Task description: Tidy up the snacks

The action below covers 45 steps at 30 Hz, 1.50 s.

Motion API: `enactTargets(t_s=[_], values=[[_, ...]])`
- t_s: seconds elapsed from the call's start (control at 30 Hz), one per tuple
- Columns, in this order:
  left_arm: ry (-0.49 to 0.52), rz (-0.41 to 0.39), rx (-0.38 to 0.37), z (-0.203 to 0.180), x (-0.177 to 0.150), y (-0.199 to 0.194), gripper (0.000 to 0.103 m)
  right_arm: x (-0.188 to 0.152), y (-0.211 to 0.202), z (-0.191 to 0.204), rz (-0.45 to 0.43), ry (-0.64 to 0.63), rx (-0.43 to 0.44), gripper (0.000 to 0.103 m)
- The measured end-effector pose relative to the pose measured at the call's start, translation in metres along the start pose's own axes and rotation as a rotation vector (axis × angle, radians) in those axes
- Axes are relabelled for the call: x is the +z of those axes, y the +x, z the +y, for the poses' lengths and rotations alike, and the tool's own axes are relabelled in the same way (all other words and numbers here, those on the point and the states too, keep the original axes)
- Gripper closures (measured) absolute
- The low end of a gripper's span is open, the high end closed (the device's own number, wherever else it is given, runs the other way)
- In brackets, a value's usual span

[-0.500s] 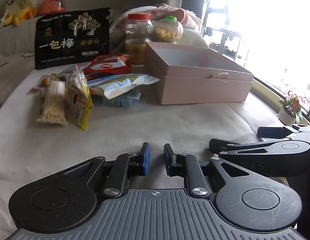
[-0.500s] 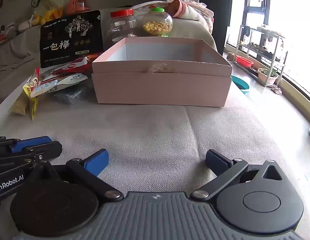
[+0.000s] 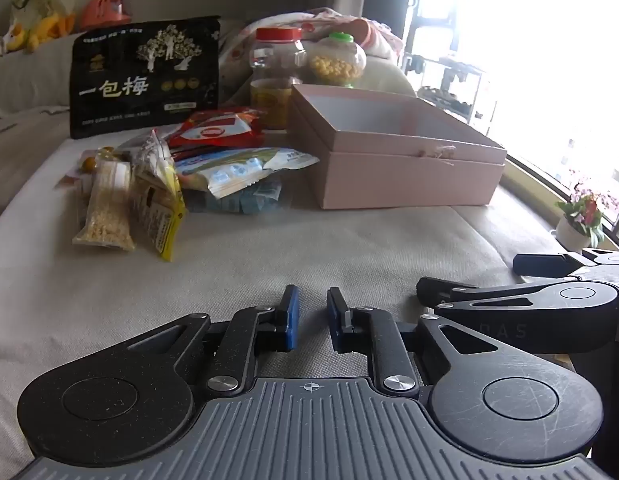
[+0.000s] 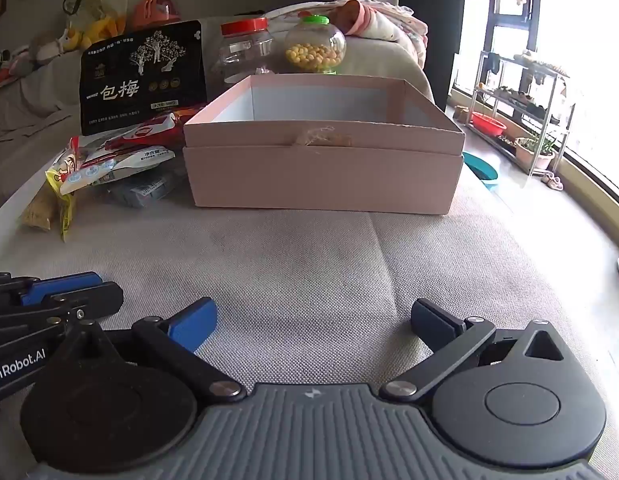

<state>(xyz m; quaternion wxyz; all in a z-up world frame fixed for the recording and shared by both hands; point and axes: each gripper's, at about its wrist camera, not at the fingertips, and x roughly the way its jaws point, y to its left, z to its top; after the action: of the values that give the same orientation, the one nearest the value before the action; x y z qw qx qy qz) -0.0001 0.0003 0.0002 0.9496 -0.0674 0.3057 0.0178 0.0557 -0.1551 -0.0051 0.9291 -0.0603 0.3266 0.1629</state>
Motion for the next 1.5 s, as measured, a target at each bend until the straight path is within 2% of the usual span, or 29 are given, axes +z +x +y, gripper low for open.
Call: enactTargets(t_s=[1.5], values=[[-0.007,-0.001,-0.005,0.0019,0.0002,-0.0009,0.084,-0.0003,-0.0008,-0.0005,-0.001,-0.003,-0.001,0.0]])
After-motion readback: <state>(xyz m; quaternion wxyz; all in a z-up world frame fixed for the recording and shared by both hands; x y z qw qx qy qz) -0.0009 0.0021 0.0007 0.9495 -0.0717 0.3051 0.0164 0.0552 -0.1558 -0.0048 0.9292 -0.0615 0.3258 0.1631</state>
